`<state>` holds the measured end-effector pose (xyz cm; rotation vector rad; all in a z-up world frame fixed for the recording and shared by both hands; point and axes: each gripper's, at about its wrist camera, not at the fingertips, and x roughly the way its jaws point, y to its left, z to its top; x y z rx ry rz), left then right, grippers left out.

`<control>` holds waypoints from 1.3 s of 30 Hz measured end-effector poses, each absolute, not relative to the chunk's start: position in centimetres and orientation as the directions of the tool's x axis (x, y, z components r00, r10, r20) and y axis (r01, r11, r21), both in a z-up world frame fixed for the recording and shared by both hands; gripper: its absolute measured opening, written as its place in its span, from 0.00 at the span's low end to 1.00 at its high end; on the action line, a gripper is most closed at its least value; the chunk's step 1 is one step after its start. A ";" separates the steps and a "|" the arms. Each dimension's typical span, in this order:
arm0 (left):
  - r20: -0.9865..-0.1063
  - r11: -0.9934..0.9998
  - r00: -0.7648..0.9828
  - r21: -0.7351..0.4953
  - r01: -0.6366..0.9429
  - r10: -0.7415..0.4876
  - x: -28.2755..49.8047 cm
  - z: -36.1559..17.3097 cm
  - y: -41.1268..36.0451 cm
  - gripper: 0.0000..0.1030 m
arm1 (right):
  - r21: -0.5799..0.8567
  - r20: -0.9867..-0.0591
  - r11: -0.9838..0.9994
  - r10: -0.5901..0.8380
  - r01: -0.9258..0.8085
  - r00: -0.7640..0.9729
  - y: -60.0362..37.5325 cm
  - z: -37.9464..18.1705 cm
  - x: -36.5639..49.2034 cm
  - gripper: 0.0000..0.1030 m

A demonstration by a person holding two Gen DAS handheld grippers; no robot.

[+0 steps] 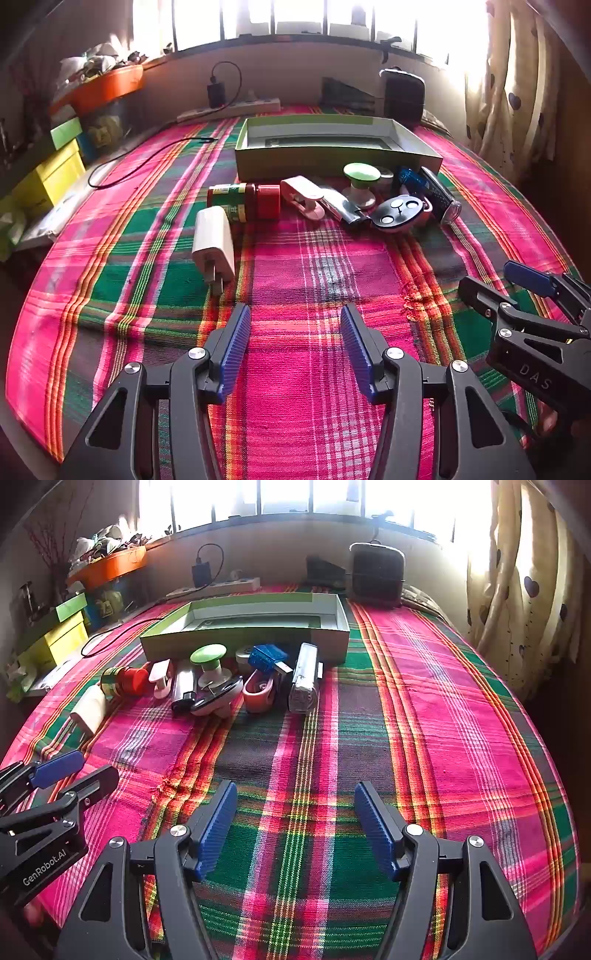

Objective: Organize rigid objects

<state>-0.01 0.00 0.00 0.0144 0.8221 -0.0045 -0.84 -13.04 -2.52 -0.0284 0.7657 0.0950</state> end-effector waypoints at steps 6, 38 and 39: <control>-0.740 1.000 0.673 0.010 0.014 -0.002 0.2 0.1 0.0 0.48 | 0.010 -0.693 0.995 0.076 -0.096 0.717 -13.0 -2.5 -0.9 0.65; -0.721 1.000 0.692 0.020 0.009 0.008 -0.5 0.1 0.0 0.48 | 0.011 -0.691 0.995 0.077 -0.096 0.719 -13.1 -2.5 -0.9 0.65; -0.722 1.000 0.692 0.020 0.009 0.008 -0.5 0.2 0.0 0.48 | 0.011 -0.691 0.995 0.077 -0.096 0.719 -13.1 -2.5 -0.9 0.64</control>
